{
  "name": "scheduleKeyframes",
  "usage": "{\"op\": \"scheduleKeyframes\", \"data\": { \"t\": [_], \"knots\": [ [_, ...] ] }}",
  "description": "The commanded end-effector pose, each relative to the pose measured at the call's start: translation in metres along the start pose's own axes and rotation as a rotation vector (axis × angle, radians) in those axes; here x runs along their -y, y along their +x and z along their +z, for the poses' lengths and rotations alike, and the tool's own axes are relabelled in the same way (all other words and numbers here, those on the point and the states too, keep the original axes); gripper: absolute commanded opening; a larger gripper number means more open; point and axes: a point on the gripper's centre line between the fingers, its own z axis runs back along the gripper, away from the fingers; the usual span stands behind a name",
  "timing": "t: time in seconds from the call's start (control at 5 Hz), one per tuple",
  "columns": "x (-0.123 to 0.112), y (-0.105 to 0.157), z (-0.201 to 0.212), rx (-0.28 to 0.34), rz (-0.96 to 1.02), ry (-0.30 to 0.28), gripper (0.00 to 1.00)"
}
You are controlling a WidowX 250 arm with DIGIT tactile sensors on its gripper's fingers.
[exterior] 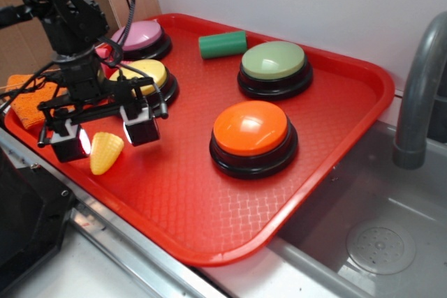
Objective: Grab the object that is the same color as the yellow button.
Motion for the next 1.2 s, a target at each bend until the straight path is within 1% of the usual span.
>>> {"op": "scheduleKeyframes", "data": {
  "t": [0.0, 0.2, 0.4, 0.6, 0.8, 1.0],
  "knots": [
    [0.002, 0.001, 0.0, 0.014, -0.086, -0.051, 1.0],
    [0.004, 0.001, 0.0, 0.018, -0.116, -0.052, 1.0],
    [0.007, 0.003, -0.001, 0.034, -0.166, -0.039, 0.99],
    [0.009, 0.003, -0.002, 0.046, -0.206, 0.002, 0.15],
    [0.01, 0.004, -0.004, 0.052, -0.225, 0.028, 0.04],
    [0.015, 0.005, 0.008, 0.062, -0.33, 0.035, 0.0]
  ]
}}
